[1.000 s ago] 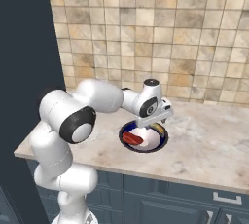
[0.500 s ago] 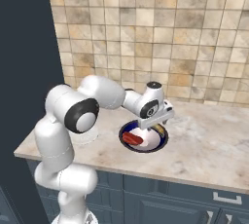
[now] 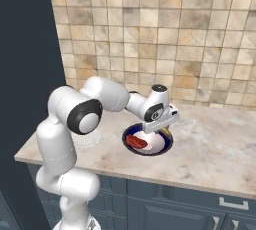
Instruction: Remove the banana from the bowl and place it on the small plate. Then place the bowl with only the steak in the microwave, close the door, and press the start button to microwave the steak.
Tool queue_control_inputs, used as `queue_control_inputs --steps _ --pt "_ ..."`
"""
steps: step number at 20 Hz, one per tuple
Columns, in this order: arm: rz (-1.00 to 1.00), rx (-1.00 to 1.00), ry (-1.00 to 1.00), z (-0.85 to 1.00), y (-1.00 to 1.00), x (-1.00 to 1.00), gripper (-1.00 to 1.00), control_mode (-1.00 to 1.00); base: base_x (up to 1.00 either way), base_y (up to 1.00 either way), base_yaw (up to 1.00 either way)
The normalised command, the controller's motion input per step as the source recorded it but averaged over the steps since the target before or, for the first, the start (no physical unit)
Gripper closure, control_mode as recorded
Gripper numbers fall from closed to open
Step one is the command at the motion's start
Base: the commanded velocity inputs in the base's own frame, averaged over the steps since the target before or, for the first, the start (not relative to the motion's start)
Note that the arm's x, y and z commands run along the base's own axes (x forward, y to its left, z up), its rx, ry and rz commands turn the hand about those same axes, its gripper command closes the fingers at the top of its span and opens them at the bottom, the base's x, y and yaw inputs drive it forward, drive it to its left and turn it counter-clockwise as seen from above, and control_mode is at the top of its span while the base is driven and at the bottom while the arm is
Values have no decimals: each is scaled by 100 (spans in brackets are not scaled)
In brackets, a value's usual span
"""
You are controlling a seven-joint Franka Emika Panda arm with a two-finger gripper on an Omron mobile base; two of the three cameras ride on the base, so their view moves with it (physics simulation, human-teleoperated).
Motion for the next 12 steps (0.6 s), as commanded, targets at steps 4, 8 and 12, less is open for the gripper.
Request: queue_control_inputs --steps 4,8,12 --pt "4 -5 -15 32 13 -1 100 -100 0 0 0" --pt "1 -6 -11 39 38 -4 100 -100 0 0 0" --pt "0 -7 0 29 92 -30 100 -100 0 0 0"
